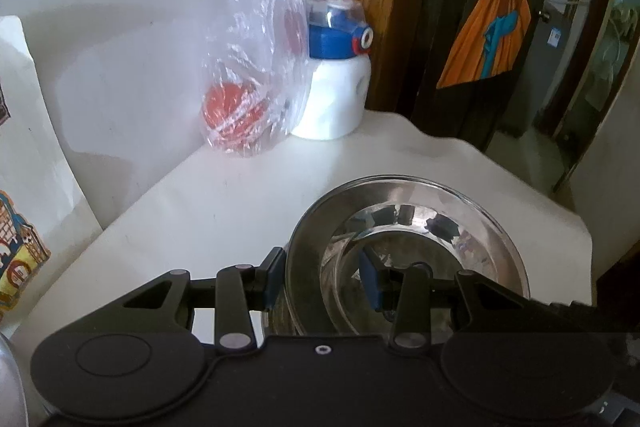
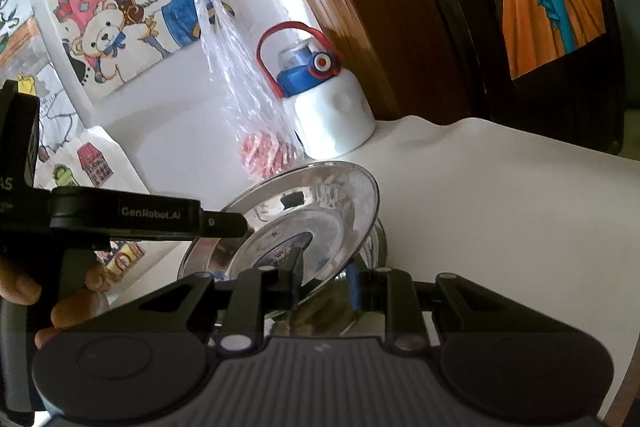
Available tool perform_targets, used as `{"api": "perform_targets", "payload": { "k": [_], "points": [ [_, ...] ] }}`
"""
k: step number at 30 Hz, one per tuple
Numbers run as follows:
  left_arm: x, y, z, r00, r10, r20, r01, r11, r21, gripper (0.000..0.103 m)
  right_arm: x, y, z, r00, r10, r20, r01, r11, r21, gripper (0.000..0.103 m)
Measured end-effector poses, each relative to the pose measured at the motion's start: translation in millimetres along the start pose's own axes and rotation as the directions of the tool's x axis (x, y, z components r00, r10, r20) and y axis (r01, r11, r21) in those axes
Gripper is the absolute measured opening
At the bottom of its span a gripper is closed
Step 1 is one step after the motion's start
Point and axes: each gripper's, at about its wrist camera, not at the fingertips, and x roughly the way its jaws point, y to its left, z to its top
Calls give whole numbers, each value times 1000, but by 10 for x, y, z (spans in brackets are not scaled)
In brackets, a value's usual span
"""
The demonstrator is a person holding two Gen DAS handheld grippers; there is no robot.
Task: Organize plates and bowls
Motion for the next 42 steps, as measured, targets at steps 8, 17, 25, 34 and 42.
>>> {"api": "perform_targets", "payload": {
  "k": [8,17,25,34,42],
  "points": [
    [68,32,-104,1000,7,-15,-7,1000,-4,42,71,32,-49,1000,-18,-18,18,999,-46,30],
    [50,2,-179,999,41,-4,-40,999,32,42,68,188,-82,998,-63,-3,61,985,-161,35],
    [53,18,-257,999,49,-6,-49,998,27,42,75,319,-123,996,-92,11,92,966,-243,42],
    [22,-19,-271,999,34,5,-34,999,39,42,51,365,-155,994,-101,28,105,953,-284,48],
    [-93,14,-282,999,40,19,-40,999,11,50,21,339,-179,992,-118,38,124,950,-288,75]
  ]
}}
